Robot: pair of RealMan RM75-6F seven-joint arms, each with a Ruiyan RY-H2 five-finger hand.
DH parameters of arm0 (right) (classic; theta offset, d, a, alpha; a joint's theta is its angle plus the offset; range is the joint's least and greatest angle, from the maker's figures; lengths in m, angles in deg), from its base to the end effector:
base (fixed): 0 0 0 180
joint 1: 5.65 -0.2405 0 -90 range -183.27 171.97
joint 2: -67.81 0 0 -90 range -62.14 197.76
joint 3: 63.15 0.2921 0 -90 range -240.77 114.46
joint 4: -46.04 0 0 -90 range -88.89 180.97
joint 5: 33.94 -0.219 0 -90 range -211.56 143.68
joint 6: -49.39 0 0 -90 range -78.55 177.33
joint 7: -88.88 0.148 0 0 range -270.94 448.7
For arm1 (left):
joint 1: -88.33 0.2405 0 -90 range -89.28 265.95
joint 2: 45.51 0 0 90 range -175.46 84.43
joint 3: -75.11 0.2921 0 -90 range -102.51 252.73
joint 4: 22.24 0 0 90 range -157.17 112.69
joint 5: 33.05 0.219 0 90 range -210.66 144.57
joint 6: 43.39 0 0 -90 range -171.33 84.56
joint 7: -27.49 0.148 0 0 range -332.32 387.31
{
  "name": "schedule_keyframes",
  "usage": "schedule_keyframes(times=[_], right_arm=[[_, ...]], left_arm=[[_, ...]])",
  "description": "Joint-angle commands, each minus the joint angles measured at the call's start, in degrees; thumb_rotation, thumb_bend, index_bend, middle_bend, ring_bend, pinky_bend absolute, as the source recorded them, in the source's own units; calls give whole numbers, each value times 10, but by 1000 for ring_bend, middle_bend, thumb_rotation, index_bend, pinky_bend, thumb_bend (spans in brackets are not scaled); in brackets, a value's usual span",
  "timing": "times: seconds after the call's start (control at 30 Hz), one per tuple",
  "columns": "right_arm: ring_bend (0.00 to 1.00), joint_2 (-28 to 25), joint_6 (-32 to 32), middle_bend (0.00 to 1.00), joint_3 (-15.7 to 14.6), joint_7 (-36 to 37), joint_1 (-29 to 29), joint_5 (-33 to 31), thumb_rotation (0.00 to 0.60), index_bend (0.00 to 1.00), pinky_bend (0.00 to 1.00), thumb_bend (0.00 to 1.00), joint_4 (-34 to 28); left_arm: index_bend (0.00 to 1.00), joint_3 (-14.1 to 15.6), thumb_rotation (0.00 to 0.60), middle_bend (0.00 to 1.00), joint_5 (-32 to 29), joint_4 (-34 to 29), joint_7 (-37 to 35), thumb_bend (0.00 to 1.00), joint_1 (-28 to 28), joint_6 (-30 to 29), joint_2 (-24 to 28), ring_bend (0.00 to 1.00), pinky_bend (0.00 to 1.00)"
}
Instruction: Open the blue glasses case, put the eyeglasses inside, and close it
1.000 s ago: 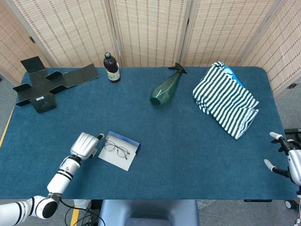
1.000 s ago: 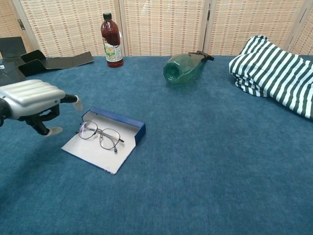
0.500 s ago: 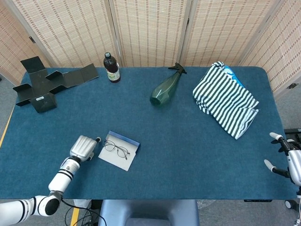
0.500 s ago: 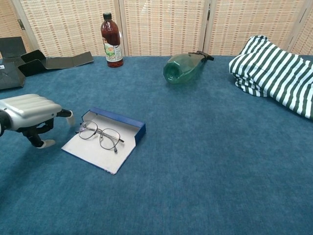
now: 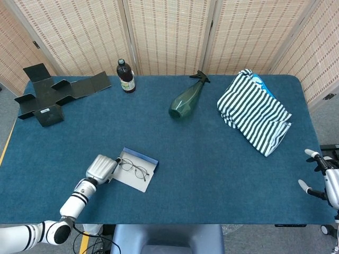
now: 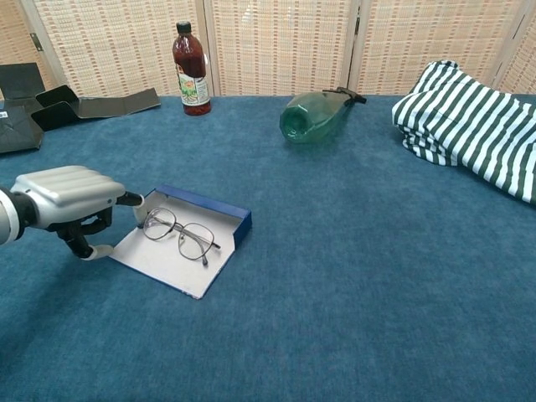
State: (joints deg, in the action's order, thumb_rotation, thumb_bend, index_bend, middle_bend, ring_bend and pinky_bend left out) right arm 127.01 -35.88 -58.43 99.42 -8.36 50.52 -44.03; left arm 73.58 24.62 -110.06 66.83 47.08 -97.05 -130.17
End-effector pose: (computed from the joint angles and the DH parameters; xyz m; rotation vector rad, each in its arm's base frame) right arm -0.3665 -0.1829 0.2097 1.2904 -0.9450 0.9430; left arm -0.2244 0.3415 -0.0252 -2.0300 -0.7154 -0.5124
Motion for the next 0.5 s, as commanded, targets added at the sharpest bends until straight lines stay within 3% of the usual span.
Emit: schedule_keyframes(times=[0.03,0.3,0.5], right_arm=[[492,0,0,350,0,0,1,0,600,176,275,200,0],[492,-1,0,350,1,0,0,-1,600,175,275,200,-1],[493,0,3,350,1,-1,-2,1,600,176,275,200,-1]], left_arm=[[305,0,600,922,1,-1,2,384,-1,-2,-2,982,1000],[305,2,600,922,2,-10,4,384,-3,-13,-2,982,1000],[284,7,600,922,51,-28,-8,384,11,-57,11,982,1000]])
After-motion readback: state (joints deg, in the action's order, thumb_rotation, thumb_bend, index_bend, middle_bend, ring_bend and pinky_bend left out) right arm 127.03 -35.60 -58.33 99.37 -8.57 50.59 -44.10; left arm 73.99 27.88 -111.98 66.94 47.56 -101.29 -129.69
